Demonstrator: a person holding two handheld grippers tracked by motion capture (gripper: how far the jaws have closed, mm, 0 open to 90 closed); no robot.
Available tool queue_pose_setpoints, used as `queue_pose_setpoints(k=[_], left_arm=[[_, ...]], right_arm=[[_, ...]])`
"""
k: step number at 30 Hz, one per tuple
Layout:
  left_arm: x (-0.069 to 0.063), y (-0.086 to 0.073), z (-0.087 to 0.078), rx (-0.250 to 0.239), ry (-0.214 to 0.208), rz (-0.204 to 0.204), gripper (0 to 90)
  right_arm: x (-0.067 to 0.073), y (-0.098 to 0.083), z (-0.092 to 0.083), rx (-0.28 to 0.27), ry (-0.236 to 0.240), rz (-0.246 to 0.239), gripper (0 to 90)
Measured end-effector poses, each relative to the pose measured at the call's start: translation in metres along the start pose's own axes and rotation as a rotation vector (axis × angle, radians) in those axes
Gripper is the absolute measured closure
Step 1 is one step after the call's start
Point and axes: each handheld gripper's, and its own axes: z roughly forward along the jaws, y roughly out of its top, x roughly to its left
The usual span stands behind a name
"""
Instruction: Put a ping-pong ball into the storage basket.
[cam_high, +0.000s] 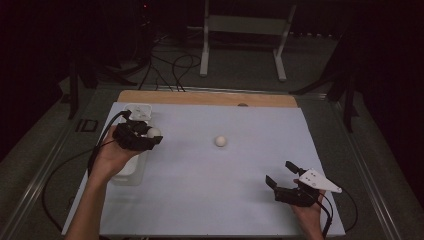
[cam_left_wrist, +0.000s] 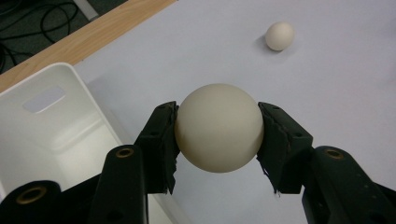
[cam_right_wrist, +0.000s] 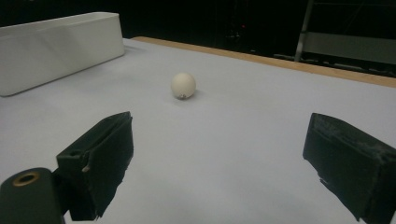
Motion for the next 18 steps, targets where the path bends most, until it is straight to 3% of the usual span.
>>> queue_pose_setpoints(k=[18], left_arm=[[0.0071, -0.0044, -0.0026, 0.026, 0.021, -0.019, 51.1]], right_arm=[[0.0001, 0.0002, -0.0004, -0.001, -0.001, 0.000, 8.4]])
